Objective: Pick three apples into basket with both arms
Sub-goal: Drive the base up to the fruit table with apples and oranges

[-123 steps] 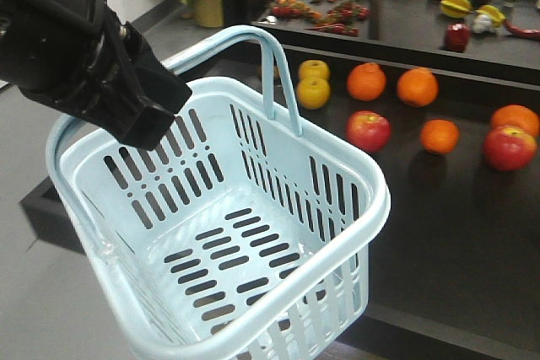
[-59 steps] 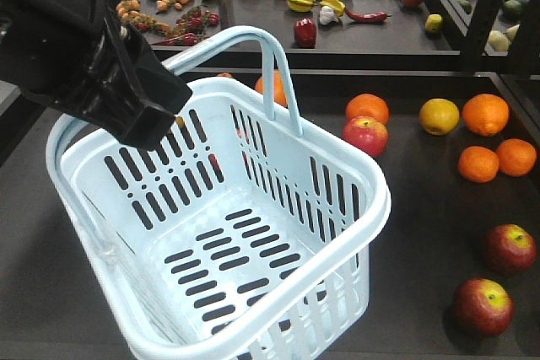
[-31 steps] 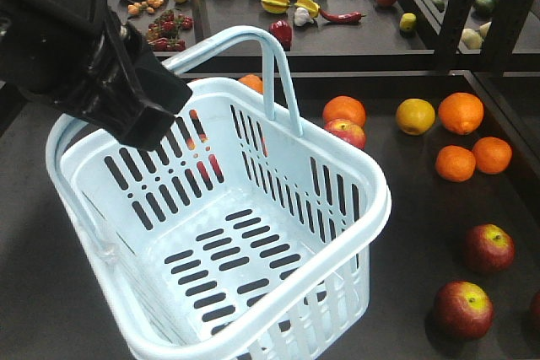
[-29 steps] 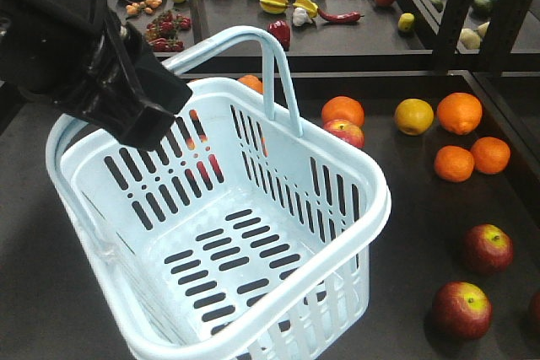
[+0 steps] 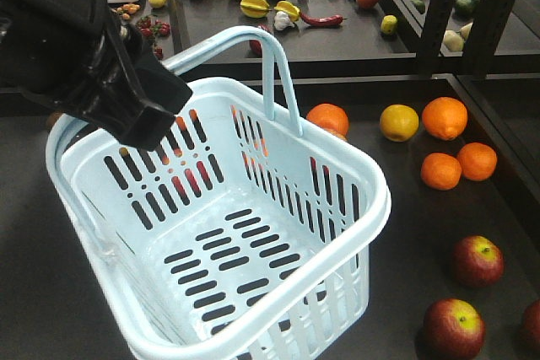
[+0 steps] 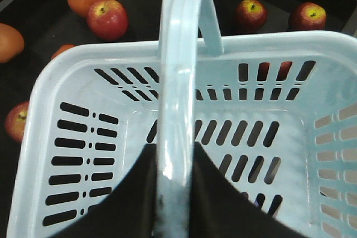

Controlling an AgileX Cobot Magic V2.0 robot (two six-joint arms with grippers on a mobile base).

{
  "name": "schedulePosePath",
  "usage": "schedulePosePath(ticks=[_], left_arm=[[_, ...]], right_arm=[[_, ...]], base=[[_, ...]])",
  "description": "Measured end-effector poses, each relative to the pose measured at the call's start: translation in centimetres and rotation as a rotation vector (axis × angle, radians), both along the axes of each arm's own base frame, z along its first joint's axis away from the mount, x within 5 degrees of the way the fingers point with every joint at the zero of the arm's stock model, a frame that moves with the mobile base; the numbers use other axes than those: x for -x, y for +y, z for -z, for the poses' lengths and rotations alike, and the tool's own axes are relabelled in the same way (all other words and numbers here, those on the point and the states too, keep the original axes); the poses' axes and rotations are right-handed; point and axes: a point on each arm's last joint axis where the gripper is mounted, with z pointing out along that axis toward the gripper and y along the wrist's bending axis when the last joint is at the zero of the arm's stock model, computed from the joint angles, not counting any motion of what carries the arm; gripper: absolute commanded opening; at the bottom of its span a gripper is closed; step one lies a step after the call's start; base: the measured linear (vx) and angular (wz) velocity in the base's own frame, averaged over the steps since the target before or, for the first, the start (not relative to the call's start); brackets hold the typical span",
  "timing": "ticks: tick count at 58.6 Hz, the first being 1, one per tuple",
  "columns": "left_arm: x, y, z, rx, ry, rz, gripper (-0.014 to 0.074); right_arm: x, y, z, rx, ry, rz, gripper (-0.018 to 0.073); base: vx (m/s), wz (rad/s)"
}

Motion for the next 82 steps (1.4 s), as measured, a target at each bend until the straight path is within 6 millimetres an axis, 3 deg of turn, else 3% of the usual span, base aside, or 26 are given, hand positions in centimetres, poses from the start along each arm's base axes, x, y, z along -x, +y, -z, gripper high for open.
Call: schedulePosePath(ticks=[82], left_arm=[[0.01, -0.01, 0.0, 0.001, 0.0, 0.0, -0.0006]], right_arm=[[0.0, 0.0, 0.0, 0.0, 0.0, 0.0, -0.0005]], base=[[0.04, 0.01]])
